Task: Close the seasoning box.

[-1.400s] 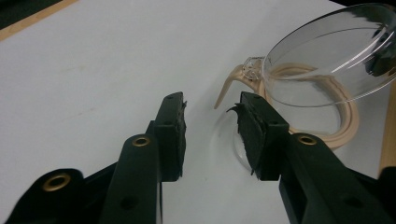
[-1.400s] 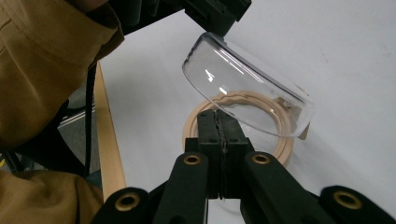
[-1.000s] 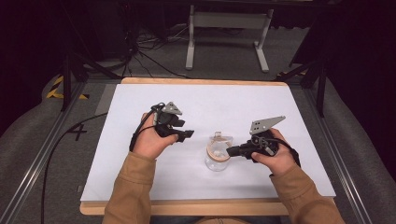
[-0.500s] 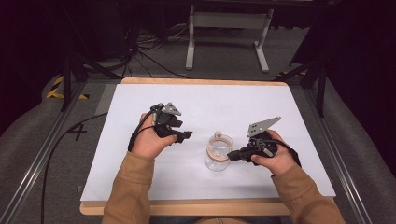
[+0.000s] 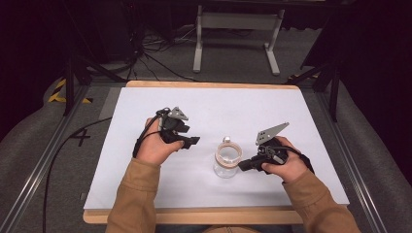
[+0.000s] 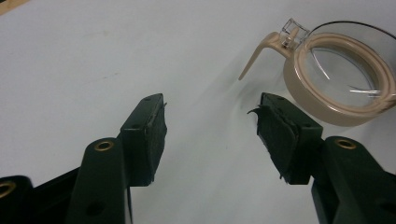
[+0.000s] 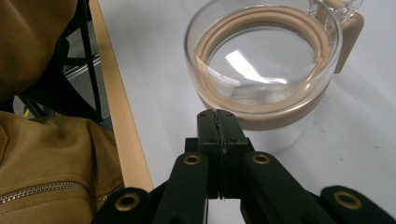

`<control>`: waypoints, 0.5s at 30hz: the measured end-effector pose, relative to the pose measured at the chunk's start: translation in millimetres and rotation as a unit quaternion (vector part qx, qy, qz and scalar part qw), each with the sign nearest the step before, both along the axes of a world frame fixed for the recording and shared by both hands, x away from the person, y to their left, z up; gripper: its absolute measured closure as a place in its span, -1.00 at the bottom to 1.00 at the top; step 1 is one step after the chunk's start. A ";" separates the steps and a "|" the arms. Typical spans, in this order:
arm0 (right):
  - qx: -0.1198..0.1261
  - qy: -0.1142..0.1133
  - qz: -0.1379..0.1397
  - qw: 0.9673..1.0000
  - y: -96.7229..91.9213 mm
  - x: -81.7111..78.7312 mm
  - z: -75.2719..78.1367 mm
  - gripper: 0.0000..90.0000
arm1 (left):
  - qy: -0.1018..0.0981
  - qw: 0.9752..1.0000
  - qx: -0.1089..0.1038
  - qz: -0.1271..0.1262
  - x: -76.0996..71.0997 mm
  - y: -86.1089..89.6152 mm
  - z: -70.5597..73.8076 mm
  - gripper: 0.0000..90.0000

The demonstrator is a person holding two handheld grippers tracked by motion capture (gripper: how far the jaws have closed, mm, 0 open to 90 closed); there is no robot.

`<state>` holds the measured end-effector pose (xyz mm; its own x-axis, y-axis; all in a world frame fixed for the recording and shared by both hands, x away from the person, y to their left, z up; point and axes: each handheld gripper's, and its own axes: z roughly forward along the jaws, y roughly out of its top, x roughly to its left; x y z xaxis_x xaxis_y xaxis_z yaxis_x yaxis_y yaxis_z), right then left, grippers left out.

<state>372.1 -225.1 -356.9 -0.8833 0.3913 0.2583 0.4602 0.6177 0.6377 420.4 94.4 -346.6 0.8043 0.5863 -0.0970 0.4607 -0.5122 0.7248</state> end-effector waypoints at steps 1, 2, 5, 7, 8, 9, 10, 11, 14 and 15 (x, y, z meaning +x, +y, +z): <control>-0.001 -0.001 0.002 1.000 -0.5 0.4 -0.1 1.00 | -0.001 1.000 0.000 -0.001 0.1 0.1 0.1 -0.05; -0.004 -0.001 0.001 1.000 -0.8 0.1 0.0 1.00 | -0.001 1.000 0.000 0.000 0.0 0.0 0.1 -0.05; -0.002 -0.001 0.002 1.000 -1.2 -0.3 1.0 1.00 | 0.000 1.000 0.002 -0.001 0.1 0.0 0.3 -0.05; -0.002 -0.002 0.002 1.000 -1.3 -0.4 1.4 1.00 | 0.001 1.000 0.005 -0.001 0.0 0.4 0.8 -0.06; 0.000 -0.003 0.002 1.000 -2.0 -1.0 3.0 1.00 | 0.000 1.000 0.001 0.001 -0.3 0.2 0.3 -0.06; 0.003 -0.007 0.002 1.000 -3.0 -1.2 4.8 1.00 | 0.001 1.000 0.003 0.000 -0.5 1.1 1.0 -0.06; 0.008 -0.013 0.001 1.000 -4.5 -1.5 7.6 1.00 | -0.001 1.000 -0.002 0.003 -1.0 1.4 0.3 -0.06; 0.014 -0.017 0.000 1.000 -6.0 -1.7 10.4 1.00 | 0.001 1.000 -0.001 0.005 -1.7 2.5 1.1 -0.06; 0.036 -0.041 -0.012 0.998 -11.8 -0.9 18.9 0.85 | -0.003 1.000 -0.006 0.010 -3.7 5.8 1.5 -0.08; 0.042 -0.046 -0.017 0.998 -13.8 -0.3 21.4 0.78 | -0.004 1.000 -0.010 0.013 -4.7 6.9 1.1 -0.08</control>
